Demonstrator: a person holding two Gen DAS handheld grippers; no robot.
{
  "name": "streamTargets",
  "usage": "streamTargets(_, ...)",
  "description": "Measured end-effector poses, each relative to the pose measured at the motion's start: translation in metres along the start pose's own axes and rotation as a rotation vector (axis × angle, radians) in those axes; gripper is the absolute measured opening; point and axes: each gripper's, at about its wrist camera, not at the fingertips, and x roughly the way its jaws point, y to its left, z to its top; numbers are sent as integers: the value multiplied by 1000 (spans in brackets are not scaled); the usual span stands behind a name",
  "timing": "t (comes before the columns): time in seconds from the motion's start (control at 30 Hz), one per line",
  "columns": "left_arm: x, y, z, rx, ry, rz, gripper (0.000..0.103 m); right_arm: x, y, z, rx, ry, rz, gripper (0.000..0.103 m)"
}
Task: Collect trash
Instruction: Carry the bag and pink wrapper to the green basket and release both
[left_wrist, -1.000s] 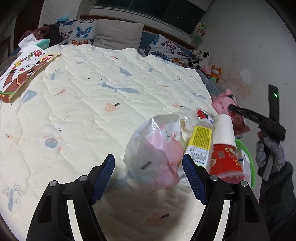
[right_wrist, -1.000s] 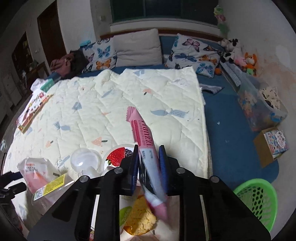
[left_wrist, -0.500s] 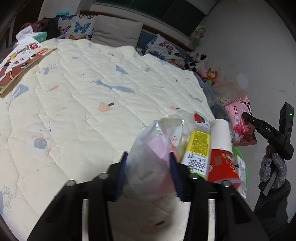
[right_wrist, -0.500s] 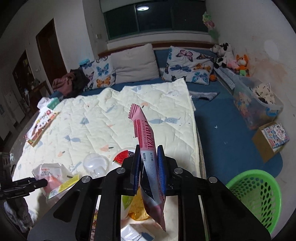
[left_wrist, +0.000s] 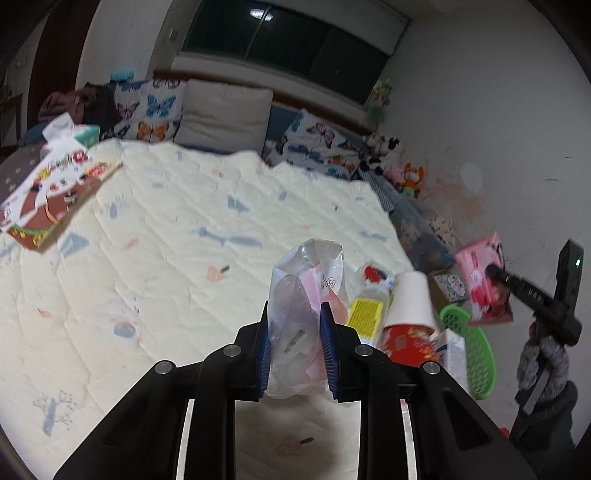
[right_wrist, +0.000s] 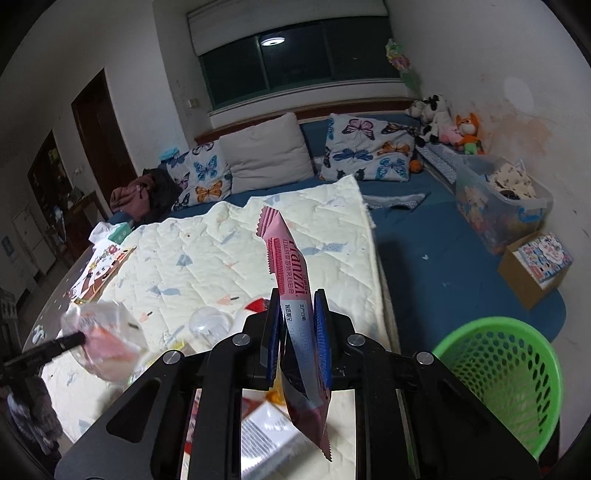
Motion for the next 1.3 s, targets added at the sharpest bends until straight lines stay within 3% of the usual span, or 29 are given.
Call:
streamTargets(0.2,-20,-23,9,30,-40,-53,24,-27,-20,-18,33,-15,-44,18)
streamTargets(0.37,-21,-57,13,66,-31,-151,24,-46,-40,-35,54,-12,-96,18)
streamTargets(0.63,6,-132,8,160,34,-261,24,-62,-88,-62,129,8,-194,18)
streamTargets(0.93,48,-209,2,260,109,-316,24,-56,-149,-84,228,32,-299,22)
streamTargets(1.0,57,-224,0,283,122,-318,24,-55,-164,-87,266,29,-310,36)
streamTargets(1.1,73,-246,-3,309,151,-325,24,-59,-176,-92,292,16,-330,48)
streamTargets(1.3,100,-291,-12,372,191,-335,24,-76,-190,-102,340,-7,-333,57)
